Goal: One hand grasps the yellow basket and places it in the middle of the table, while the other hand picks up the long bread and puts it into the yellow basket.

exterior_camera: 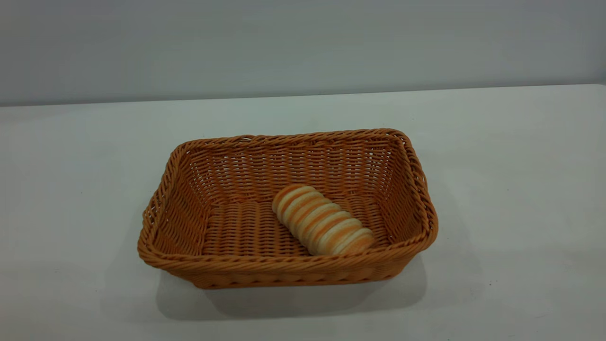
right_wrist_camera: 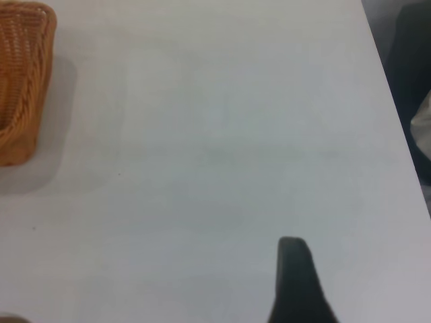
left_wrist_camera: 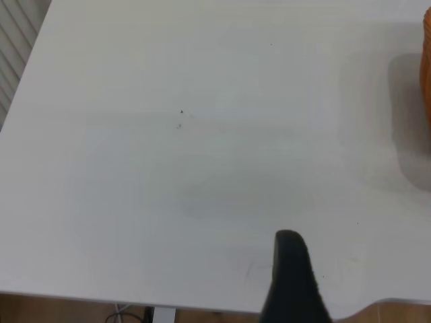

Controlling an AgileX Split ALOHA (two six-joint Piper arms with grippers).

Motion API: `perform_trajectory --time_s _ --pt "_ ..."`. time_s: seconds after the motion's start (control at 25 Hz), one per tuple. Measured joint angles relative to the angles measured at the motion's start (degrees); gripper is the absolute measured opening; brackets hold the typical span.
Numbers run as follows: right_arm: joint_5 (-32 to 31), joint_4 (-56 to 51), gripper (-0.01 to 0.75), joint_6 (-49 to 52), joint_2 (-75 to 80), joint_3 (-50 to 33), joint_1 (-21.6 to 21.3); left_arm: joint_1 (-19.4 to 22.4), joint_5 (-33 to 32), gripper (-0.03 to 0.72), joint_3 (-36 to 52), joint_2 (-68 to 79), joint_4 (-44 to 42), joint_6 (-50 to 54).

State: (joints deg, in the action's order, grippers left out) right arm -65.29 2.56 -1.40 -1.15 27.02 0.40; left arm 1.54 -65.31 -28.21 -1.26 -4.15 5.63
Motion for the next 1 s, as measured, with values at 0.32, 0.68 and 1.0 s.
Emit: perform_trajectory --time_s 0.32,0.68,1.0 --pt "0.0 0.0 0.518 0.0 0.0 0.0 0.0 -1.3 0.0 0.562 0.0 0.0 0.0 -0.1" --pt "0.0 0.0 0.518 0.0 0.0 0.0 0.0 -1.3 0.0 0.562 0.0 0.0 0.0 -0.1" --pt "0.0 0.0 0.518 0.0 0.0 0.0 0.0 -1.3 0.0 0.562 0.0 0.0 0.0 -0.1"
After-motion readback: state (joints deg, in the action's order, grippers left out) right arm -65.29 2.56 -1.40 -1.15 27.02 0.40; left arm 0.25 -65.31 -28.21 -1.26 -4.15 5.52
